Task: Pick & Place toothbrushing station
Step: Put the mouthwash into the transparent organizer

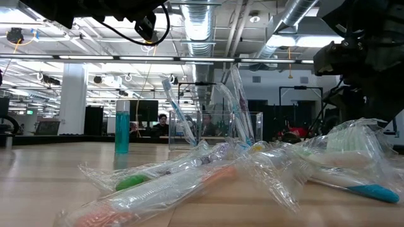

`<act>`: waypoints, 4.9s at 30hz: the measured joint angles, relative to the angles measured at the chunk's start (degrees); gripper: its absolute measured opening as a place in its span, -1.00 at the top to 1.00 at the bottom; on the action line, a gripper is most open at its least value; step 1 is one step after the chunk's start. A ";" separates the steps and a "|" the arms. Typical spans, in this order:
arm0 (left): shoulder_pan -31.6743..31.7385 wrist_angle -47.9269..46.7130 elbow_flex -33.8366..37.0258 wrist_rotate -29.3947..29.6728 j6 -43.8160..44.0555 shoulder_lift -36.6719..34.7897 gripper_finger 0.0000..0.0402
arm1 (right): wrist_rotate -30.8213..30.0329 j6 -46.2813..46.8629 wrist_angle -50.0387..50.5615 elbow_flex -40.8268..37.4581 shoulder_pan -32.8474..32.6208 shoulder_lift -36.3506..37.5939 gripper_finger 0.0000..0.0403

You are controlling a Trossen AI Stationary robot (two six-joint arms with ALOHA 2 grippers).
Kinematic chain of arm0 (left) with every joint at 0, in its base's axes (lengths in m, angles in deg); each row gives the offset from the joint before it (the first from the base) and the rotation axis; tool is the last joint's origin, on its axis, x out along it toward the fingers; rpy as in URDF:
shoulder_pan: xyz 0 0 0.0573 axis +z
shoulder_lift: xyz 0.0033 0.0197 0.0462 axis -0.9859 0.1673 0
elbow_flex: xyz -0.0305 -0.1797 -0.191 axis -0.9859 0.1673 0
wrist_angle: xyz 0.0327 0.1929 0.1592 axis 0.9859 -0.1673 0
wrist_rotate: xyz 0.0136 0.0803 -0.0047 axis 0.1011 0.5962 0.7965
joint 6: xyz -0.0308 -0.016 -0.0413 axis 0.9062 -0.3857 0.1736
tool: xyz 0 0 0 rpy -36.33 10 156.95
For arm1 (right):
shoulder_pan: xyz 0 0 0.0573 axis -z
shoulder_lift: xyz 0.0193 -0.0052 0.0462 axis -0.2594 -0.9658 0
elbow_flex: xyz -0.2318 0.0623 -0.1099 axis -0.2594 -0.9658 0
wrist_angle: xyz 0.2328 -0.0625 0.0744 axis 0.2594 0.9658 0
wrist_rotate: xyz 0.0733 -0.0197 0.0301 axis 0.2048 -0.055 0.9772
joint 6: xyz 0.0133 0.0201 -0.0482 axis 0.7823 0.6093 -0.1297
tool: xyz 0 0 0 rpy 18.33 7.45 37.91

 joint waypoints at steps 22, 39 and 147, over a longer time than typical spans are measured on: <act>0.02 -0.02 0.00 -0.02 0.01 0.00 0.97 | 0.21 1.51 -3.11 -0.15 -0.35 -7.84 0.16; 0.01 0.00 0.00 -0.02 0.00 0.00 0.97 | -0.51 0.90 -5.70 -0.07 -1.94 -8.52 0.29; -0.13 -1.96 -0.04 -0.26 -0.02 0.00 0.97 | -25.96 -29.80 57.23 72.72 14.93 -41.09 0.63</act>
